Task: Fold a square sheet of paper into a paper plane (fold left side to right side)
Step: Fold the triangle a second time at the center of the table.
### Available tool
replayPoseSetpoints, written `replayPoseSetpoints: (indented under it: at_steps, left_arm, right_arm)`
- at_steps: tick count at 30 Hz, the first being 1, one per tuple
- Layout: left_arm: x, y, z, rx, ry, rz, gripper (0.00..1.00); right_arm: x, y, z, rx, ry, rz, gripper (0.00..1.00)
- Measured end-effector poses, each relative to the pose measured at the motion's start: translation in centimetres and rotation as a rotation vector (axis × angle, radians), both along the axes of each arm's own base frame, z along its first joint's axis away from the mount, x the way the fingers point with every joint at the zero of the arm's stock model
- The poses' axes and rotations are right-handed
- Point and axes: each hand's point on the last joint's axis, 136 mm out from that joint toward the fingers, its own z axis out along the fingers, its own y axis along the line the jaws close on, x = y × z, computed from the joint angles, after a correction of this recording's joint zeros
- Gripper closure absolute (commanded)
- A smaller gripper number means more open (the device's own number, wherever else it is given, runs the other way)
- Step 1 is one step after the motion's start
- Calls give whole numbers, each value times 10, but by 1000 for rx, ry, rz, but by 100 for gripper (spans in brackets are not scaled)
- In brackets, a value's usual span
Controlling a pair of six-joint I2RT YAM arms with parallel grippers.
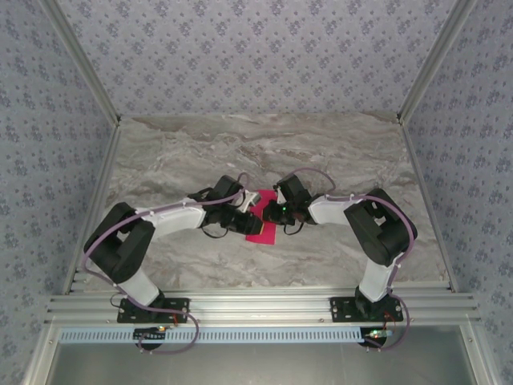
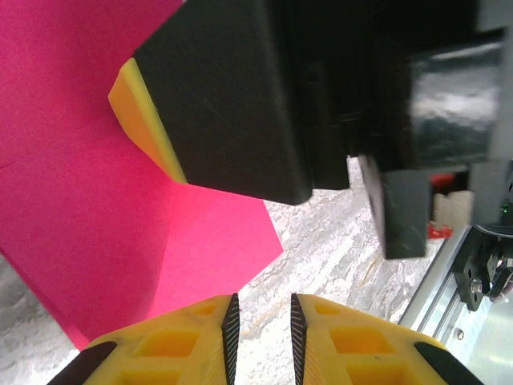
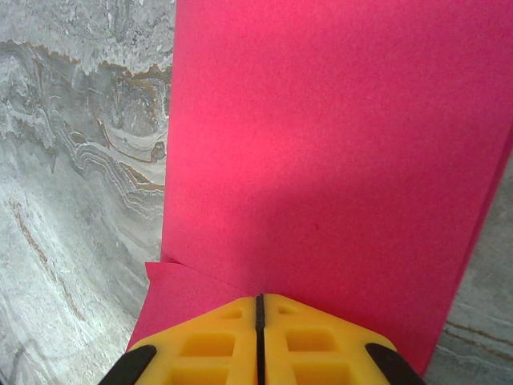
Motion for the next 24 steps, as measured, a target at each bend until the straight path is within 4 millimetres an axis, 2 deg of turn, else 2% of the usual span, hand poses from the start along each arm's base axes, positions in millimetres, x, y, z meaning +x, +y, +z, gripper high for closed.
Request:
replayPoseSetpoints:
  at_steps: [7,24]
  left_arm:
    - [-1,2,-27,47,44,3,76]
    - [-1,14,-42,100,29,29,78]
  right_arm:
    - [0,0,0,-4,2,-1,90]
    - [0,0,0,-7,-2,6,90]
